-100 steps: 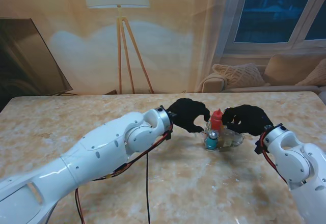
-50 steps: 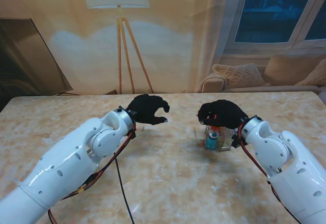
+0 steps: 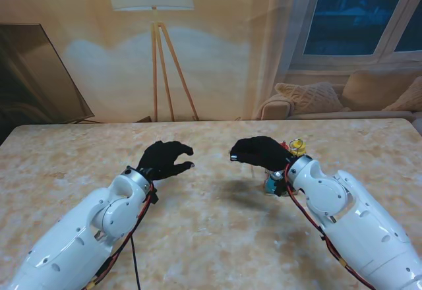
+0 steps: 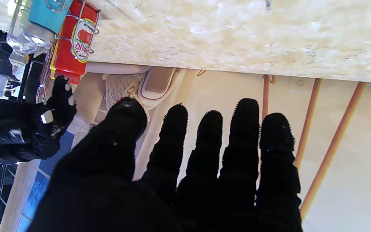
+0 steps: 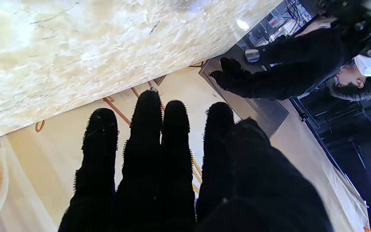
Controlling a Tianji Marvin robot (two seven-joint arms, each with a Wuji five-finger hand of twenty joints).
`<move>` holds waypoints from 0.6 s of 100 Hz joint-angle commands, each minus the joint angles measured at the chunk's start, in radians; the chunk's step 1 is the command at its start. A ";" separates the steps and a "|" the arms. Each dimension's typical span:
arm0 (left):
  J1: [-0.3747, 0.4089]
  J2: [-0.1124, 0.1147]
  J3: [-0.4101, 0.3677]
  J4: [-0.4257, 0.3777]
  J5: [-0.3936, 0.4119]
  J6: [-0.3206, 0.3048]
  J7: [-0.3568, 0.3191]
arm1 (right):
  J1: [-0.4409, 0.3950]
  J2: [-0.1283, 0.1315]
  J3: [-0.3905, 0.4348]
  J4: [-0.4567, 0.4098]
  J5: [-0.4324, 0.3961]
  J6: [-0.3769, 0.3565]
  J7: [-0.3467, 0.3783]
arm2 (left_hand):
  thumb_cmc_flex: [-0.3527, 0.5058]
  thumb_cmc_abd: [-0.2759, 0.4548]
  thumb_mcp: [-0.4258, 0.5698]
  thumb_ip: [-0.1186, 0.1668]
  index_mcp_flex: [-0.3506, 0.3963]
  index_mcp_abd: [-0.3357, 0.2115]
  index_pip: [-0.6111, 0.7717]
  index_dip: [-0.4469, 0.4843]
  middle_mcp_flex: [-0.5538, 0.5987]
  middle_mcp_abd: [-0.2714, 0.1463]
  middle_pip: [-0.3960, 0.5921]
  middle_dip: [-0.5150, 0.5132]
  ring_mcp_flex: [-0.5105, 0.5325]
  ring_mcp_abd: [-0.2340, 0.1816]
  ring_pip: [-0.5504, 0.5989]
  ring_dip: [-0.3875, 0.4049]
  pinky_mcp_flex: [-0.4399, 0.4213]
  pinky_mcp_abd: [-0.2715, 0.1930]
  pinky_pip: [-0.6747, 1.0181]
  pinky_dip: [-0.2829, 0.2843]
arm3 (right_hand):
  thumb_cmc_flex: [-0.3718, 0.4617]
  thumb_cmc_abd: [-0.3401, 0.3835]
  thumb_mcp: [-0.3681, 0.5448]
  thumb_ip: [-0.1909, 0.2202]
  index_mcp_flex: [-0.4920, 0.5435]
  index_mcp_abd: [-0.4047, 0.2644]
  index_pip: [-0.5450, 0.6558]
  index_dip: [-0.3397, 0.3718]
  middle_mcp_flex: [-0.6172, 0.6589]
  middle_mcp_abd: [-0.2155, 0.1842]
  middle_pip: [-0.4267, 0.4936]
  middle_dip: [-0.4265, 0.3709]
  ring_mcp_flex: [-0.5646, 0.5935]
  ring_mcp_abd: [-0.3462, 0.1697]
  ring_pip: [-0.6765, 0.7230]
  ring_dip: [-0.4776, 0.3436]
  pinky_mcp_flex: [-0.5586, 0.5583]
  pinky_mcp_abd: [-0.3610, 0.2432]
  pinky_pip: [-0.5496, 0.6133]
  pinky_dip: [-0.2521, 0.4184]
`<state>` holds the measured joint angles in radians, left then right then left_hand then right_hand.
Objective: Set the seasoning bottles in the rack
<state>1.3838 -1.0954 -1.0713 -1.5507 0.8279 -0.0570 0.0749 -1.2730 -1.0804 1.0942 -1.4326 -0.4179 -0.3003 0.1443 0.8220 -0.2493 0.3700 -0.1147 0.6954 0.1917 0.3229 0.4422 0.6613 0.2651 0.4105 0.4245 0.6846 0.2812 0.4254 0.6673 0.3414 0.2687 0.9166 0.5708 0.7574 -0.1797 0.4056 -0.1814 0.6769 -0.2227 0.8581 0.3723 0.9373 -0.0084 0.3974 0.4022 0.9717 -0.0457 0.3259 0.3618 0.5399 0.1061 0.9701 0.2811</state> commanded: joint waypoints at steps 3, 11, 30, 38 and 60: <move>0.034 -0.001 -0.010 0.005 -0.007 -0.005 0.011 | 0.000 -0.020 -0.017 0.024 0.021 0.005 -0.002 | 0.025 0.047 -0.024 0.024 0.015 0.016 -0.031 -0.013 0.015 0.021 -0.020 -0.018 -0.023 0.020 -0.024 -0.032 -0.018 0.002 -0.019 -0.031 | 0.046 0.080 -0.089 0.039 -0.029 0.023 -0.043 -0.002 -0.029 0.010 -0.021 -0.038 -0.034 0.010 -0.022 -0.041 -0.030 -0.031 -0.005 -0.039; 0.048 -0.010 -0.014 0.022 -0.034 -0.001 0.045 | 0.006 -0.026 -0.031 0.043 0.035 0.003 -0.014 | 0.032 0.052 -0.034 0.026 0.020 0.019 -0.038 -0.013 0.019 0.023 -0.027 -0.026 -0.023 0.022 -0.032 -0.046 -0.020 0.000 -0.028 -0.048 | 0.045 0.095 -0.098 0.042 -0.032 0.031 -0.054 -0.007 -0.038 0.013 -0.025 -0.040 -0.045 0.012 -0.028 -0.045 -0.041 -0.033 -0.008 -0.043; 0.043 -0.026 0.001 0.086 -0.099 -0.013 0.090 | 0.012 -0.040 -0.057 0.083 0.066 0.008 -0.046 | 0.040 0.057 -0.043 0.029 0.022 0.011 -0.044 -0.012 0.022 0.020 -0.030 -0.032 -0.030 0.024 -0.043 -0.063 -0.035 0.000 -0.035 -0.064 | 0.061 0.100 -0.115 0.048 -0.038 0.035 -0.062 -0.007 -0.049 0.013 -0.028 -0.046 -0.056 0.012 -0.036 -0.056 -0.054 -0.036 -0.008 -0.051; 0.044 -0.027 0.003 0.100 -0.112 -0.025 0.092 | 0.009 -0.044 -0.061 0.094 0.070 0.010 -0.058 | 0.042 0.057 -0.043 0.030 0.024 0.006 -0.044 -0.011 0.029 0.018 -0.030 -0.033 -0.025 0.024 -0.044 -0.066 -0.035 0.002 -0.034 -0.065 | 0.067 0.099 -0.118 0.050 -0.039 0.036 -0.060 -0.005 -0.050 0.015 -0.025 -0.046 -0.057 0.015 -0.035 -0.058 -0.055 -0.034 -0.007 -0.052; 0.045 -0.034 0.006 0.123 -0.113 -0.032 0.135 | -0.004 -0.048 -0.068 0.107 0.082 0.016 -0.070 | 0.043 0.058 -0.045 0.031 0.019 0.001 -0.046 -0.010 0.030 0.018 -0.033 -0.035 -0.028 0.027 -0.046 -0.071 -0.040 0.001 -0.033 -0.070 | 0.075 0.089 -0.127 0.053 -0.039 0.034 -0.052 -0.002 -0.049 0.017 -0.016 -0.044 -0.052 0.018 -0.024 -0.057 -0.057 -0.032 -0.003 -0.057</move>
<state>1.4226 -1.1241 -1.0651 -1.4293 0.7148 -0.0910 0.2219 -1.2601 -1.1190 1.0348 -1.3343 -0.3457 -0.2919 0.0610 0.8484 -0.2360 0.3453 -0.1103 0.6970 0.1958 0.3084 0.4421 0.6719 0.2801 0.3881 0.4004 0.6846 0.2937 0.4024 0.6273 0.3193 0.2823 0.8908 0.5235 0.8068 -0.1170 0.2998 -0.1488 0.6547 -0.1870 0.7994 0.3694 0.9078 0.0039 0.3764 0.3775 0.9303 -0.0287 0.2983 0.3228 0.4992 0.0992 0.9704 0.2407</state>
